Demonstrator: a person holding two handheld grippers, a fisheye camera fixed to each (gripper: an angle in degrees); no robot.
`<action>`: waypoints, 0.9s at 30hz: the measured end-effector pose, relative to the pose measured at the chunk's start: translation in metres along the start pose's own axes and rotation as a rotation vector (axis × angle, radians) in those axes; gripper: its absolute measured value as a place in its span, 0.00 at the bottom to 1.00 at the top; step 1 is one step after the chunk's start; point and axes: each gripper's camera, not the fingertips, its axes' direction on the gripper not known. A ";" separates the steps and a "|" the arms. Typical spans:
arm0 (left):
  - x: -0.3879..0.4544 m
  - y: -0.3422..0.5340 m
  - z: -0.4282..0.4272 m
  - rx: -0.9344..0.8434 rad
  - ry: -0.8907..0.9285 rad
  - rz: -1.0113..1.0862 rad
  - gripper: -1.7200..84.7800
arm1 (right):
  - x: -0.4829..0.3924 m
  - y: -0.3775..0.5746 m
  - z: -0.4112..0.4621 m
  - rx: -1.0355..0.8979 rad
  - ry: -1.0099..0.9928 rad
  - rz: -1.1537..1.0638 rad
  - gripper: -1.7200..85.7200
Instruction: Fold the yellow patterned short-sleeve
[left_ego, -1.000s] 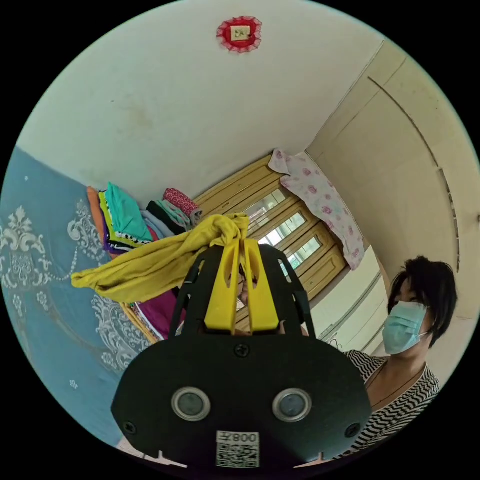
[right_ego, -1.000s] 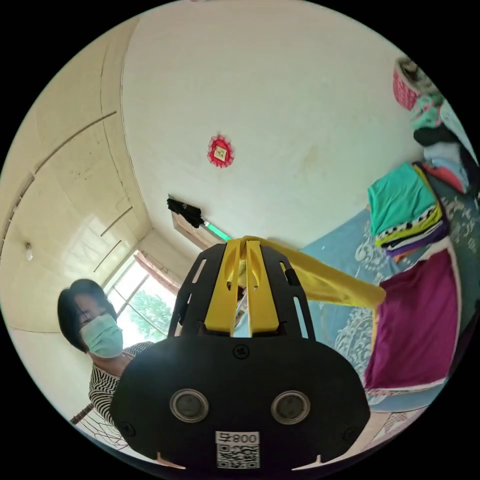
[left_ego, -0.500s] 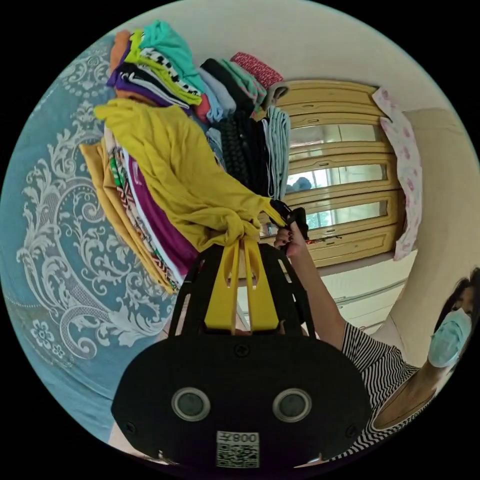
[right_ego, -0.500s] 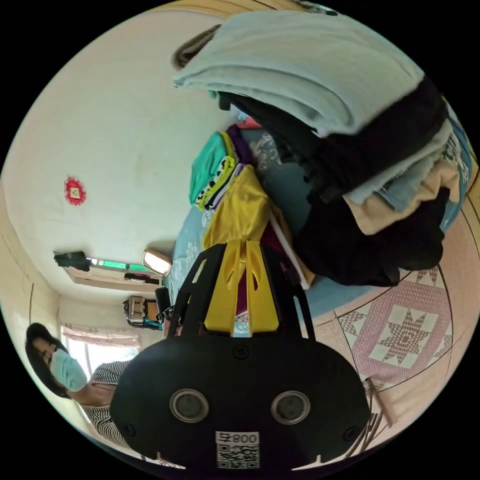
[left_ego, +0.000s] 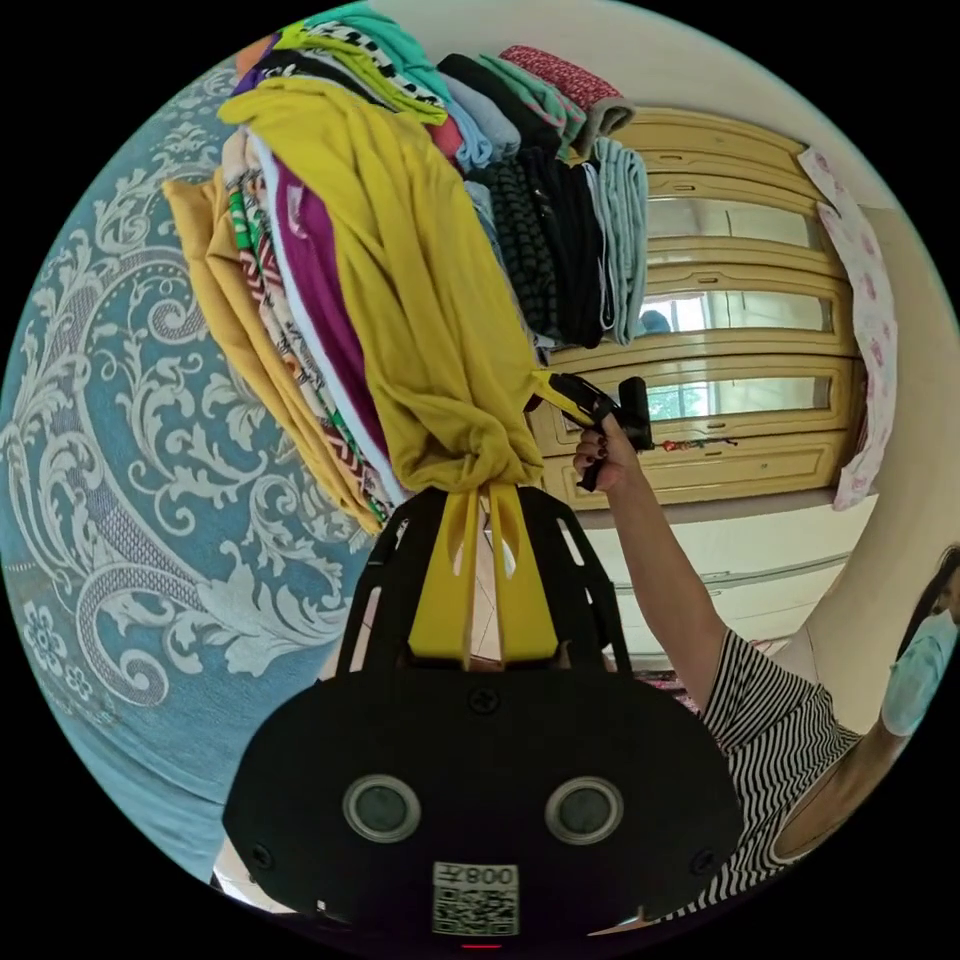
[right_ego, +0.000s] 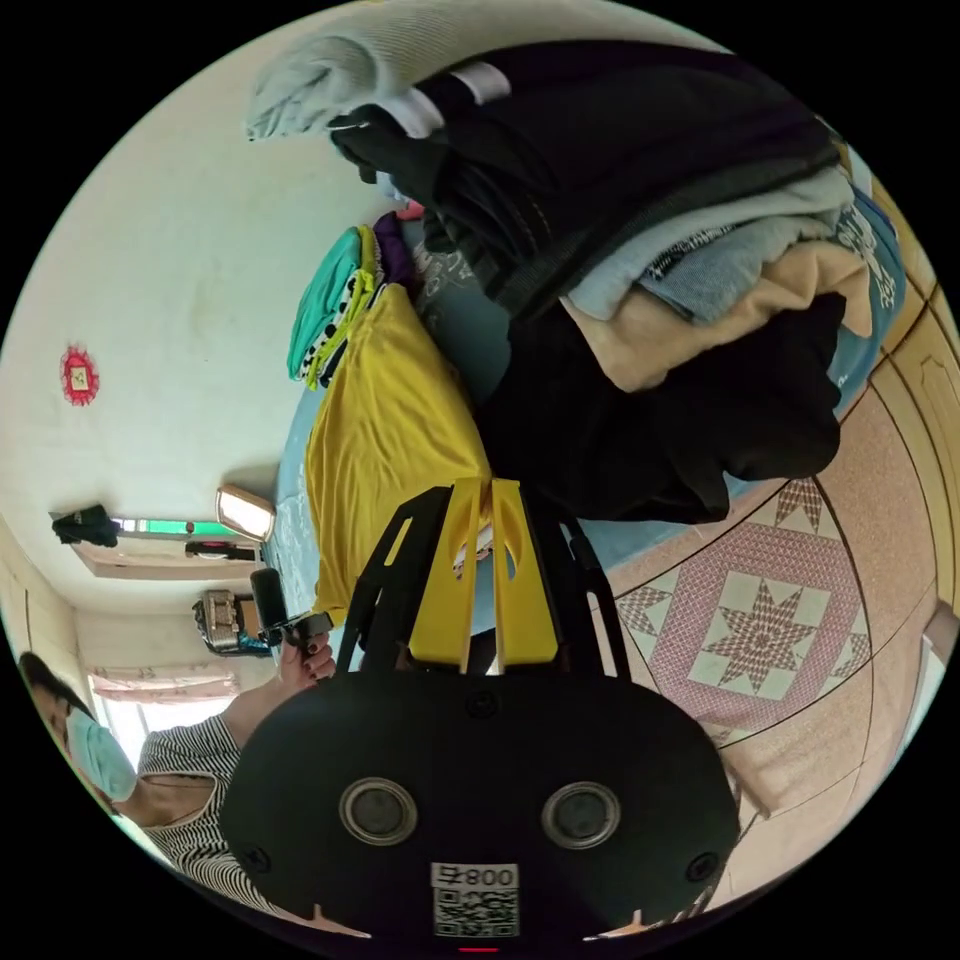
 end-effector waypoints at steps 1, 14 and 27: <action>-0.003 0.001 0.004 -0.002 -0.001 -0.014 0.05 | 0.004 0.002 0.001 0.012 -0.006 0.011 0.04; -0.023 0.065 0.014 -0.015 0.054 -0.022 0.03 | -0.040 0.082 -0.027 0.290 0.039 -0.132 0.02; -0.065 0.158 -0.065 0.002 -0.022 -0.047 0.02 | -0.105 0.123 0.116 0.024 0.231 -0.259 0.02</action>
